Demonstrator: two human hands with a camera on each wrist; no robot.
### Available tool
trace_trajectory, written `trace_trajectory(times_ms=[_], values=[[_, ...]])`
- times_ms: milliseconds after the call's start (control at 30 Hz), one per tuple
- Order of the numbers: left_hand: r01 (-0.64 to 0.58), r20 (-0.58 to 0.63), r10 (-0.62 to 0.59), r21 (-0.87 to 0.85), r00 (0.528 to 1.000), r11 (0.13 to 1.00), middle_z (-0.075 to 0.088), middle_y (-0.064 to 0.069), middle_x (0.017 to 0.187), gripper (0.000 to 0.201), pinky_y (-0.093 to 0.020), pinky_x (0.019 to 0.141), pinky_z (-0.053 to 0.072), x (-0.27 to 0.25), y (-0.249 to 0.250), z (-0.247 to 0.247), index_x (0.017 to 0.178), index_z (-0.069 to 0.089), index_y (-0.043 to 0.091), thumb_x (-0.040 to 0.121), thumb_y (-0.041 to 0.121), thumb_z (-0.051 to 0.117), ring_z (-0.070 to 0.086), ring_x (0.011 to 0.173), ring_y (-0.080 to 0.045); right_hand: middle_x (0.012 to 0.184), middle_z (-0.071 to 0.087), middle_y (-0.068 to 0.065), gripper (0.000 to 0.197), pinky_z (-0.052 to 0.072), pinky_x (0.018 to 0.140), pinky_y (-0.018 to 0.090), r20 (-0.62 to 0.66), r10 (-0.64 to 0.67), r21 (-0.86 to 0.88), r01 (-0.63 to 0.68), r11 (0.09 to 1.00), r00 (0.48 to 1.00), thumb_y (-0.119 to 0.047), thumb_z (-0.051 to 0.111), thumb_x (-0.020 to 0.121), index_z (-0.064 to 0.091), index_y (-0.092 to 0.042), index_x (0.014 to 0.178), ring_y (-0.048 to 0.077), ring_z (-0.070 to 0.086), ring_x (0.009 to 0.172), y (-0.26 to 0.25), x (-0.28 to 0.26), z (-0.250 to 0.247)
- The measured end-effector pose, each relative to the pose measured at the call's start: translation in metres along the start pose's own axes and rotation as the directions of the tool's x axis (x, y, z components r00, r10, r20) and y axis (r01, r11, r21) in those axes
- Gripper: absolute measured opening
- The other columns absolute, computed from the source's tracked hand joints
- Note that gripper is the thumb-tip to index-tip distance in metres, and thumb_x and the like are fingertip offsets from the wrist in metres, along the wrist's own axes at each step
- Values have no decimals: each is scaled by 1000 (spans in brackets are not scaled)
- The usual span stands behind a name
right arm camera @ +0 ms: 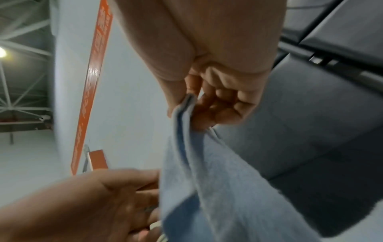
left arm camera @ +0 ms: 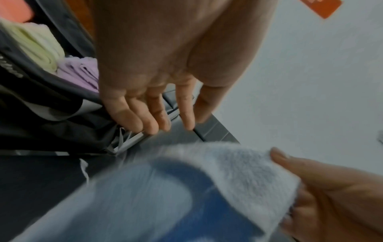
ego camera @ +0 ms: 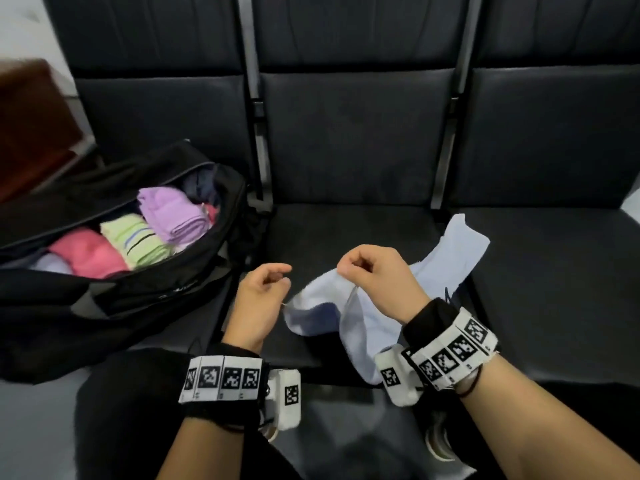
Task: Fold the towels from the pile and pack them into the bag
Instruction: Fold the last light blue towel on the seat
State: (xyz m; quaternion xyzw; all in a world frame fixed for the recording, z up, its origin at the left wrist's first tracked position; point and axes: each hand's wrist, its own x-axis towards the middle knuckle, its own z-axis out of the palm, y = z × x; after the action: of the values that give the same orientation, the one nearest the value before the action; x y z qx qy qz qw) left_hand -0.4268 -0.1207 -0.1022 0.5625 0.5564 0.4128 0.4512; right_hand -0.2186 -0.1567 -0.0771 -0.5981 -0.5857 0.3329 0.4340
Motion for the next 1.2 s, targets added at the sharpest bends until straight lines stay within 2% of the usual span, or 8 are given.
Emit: trace_trajectory(times_ms=[67, 133, 267, 467, 667, 833, 967, 1200], values=[[-79, 98, 77, 16, 992, 997, 69, -5, 102, 19, -7, 71, 46, -8, 7, 1, 105, 72, 15, 90, 5, 68, 61, 78, 4, 71, 67, -3, 9, 50, 63, 29, -13, 35, 38, -34, 999, 999, -13, 71, 86, 72, -17, 77, 5, 55, 64, -7, 3, 4], [-125, 260, 119, 5, 958, 992, 71, -2, 104, 23, -13, 79, 51, -16, 16, 9, 106, 71, 18, 85, 10, 76, 66, 91, -2, 79, 69, 12, 5, 54, 67, 42, -15, 61, 93, -59, 994, 998, -14, 72, 86, 71, -12, 81, 15, 58, 67, -13, 4, 5], [-210, 376, 165, 82, 912, 974, 72, 14, 94, 29, -14, 74, 52, -28, 31, 27, 99, 66, 28, 77, 21, 83, 68, 88, -1, 83, 70, 22, 12, 56, 66, 44, 15, 53, 167, -55, 984, 998, -14, 75, 86, 69, -3, 87, 39, 66, 74, -21, 4, 3], [-336, 357, 272, 132, 894, 932, 71, 0, 83, 9, -42, 77, 56, -25, 39, 29, 89, 70, 14, 84, 7, 73, 68, 83, -21, 74, 70, 14, 18, 50, 63, 37, 12, 26, 106, -27, 994, 1000, -21, 84, 76, 70, -11, 80, 19, 59, 65, -16, 0, -11], [-402, 169, 381, 115, 909, 908, 71, 1, 84, 16, -24, 76, 50, -15, 54, 17, 86, 70, 11, 89, -1, 61, 65, 82, -11, 64, 58, -9, 17, 39, 60, 20, 159, -52, -241, 90, 966, 986, -12, 80, 74, 67, -23, 76, 3, 50, 58, -5, -5, -16], [-472, -12, 473, 59, 881, 880, 67, 7, 79, 15, -11, 69, 44, -5, 63, 1, 87, 68, 11, 94, 1, 59, 58, 73, 4, 72, 62, -6, 10, 48, 70, 35, 139, -102, -466, 156, 871, 985, -9, 62, 82, 68, -16, 80, 15, 58, 71, 6, -8, -30], [-460, -199, 453, 12, 869, 888, 66, 15, 76, 19, -18, 71, 47, 9, 61, -22, 85, 66, 27, 92, 13, 57, 58, 73, 3, 70, 63, 0, 10, 50, 70, 43, 129, -25, -541, 91, 836, 991, -11, 58, 84, 63, -14, 75, 19, 59, 72, 19, -9, -47], [-327, -454, 289, -5, 843, 945, 62, 12, 76, 11, -28, 70, 48, 31, 36, -53, 88, 65, 22, 89, 25, 55, 56, 67, 4, 82, 71, -11, 30, 46, 70, 11, -221, -32, -331, -43, 943, 975, 3, 57, 84, 72, -23, 85, 3, 64, 80, 38, -15, -84]])
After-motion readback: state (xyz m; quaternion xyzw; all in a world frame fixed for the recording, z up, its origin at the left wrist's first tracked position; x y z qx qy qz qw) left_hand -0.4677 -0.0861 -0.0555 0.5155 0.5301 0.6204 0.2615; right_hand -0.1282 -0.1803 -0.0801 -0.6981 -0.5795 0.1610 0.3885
